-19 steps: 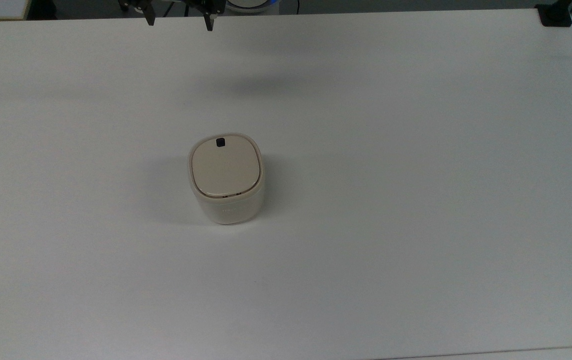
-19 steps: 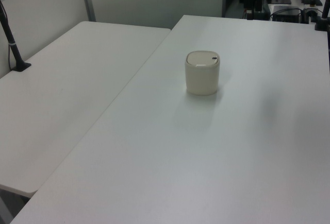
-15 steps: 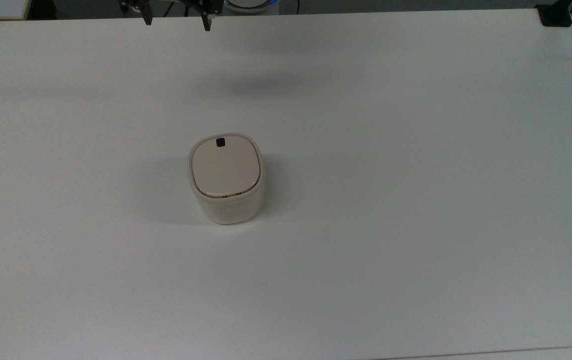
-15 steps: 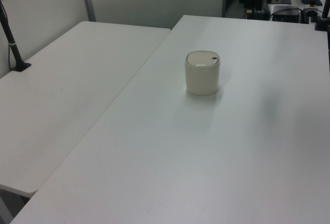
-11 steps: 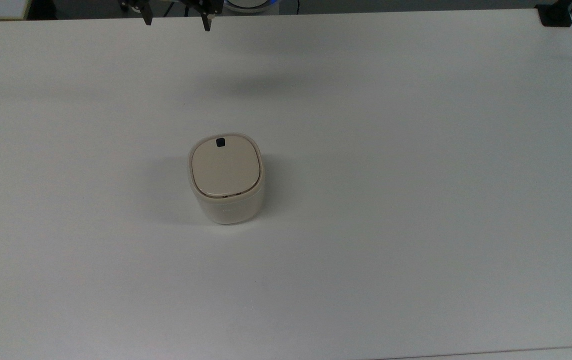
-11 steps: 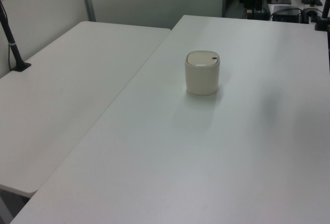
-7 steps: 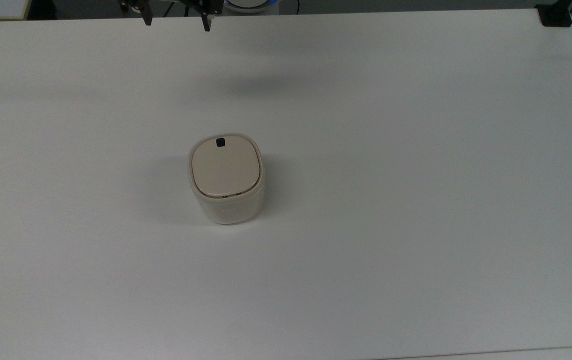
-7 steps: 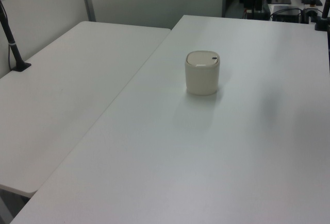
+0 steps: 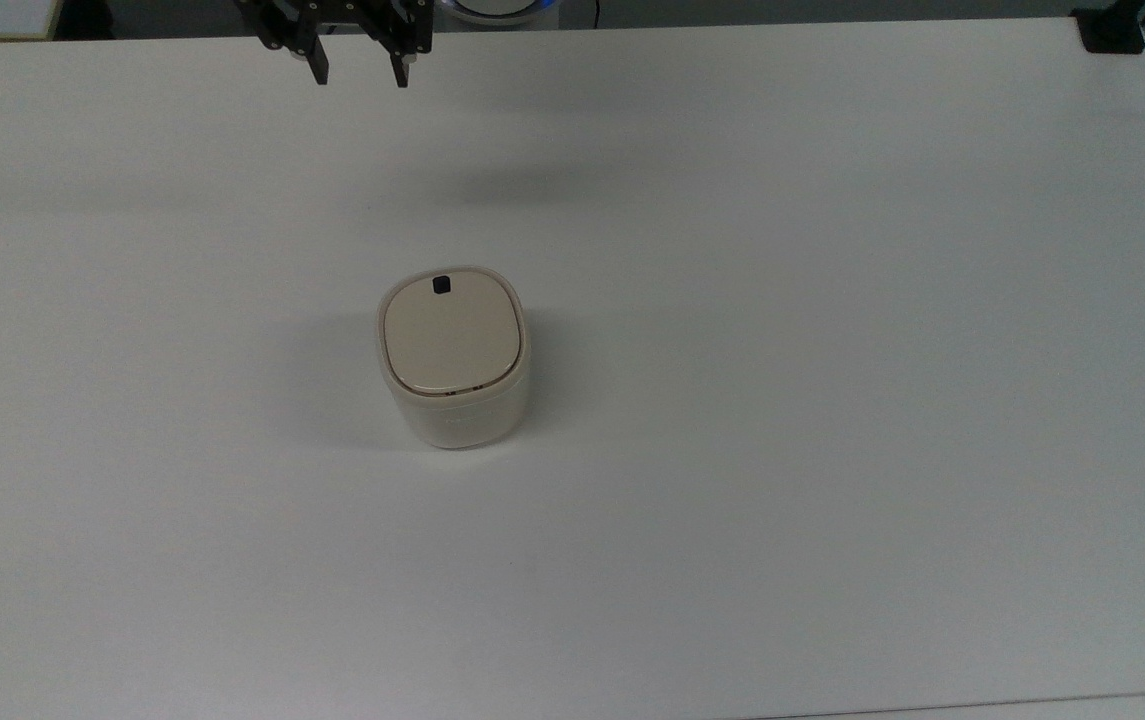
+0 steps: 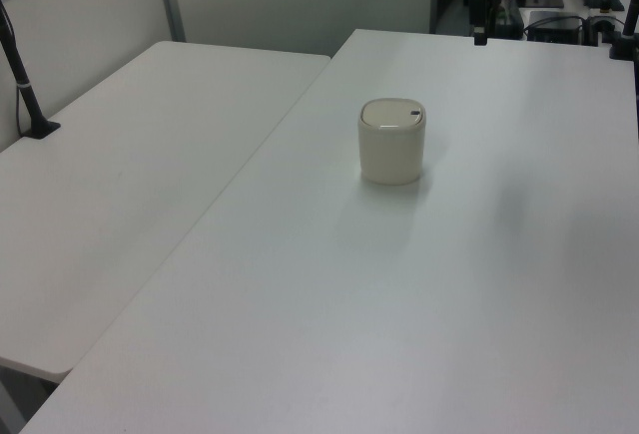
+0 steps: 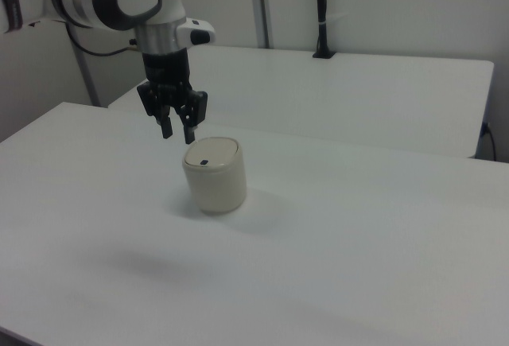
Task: Open the trash bin
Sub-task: 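Lower the gripper onto the dark slot on the bin lid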
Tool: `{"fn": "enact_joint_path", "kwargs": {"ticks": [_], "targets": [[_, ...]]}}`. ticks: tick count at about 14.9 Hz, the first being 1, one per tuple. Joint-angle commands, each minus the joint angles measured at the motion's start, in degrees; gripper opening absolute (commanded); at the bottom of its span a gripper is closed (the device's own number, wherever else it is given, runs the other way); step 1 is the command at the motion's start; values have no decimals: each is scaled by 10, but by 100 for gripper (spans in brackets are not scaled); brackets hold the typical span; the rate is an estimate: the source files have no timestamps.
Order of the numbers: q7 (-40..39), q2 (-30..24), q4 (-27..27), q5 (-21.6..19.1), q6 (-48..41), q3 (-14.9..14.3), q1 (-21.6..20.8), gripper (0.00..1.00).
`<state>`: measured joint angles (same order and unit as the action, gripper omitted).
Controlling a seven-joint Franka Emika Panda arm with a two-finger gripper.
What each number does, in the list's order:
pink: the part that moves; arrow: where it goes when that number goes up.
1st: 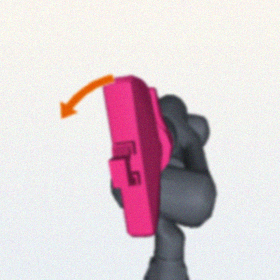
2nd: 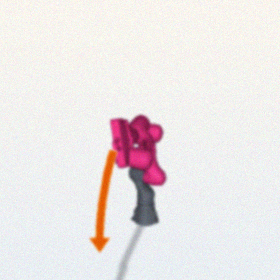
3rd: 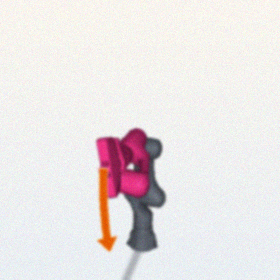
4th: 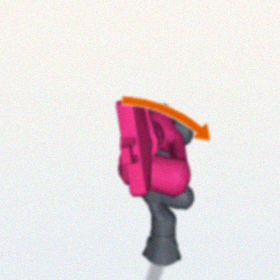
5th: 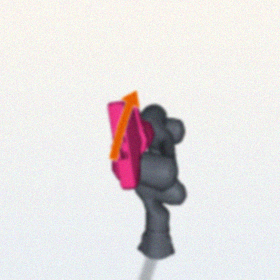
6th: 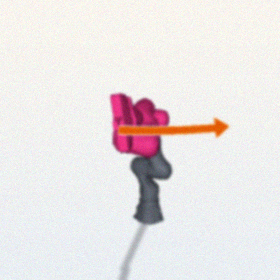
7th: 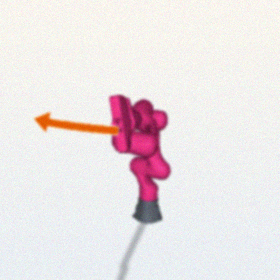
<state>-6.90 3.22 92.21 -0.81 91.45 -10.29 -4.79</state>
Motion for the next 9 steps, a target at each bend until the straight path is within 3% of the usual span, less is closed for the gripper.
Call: {"fn": "enact_joint_path", "kwargs": {"ticks": [1, 4, 9], "targets": [[-41, 21, 11, -44, 56, 0, -4, 0], [-50, 58, 10, -74, 154, 4, -8, 0], [-55, 101, 10, -79, 245, 9, -22, 0]]}}
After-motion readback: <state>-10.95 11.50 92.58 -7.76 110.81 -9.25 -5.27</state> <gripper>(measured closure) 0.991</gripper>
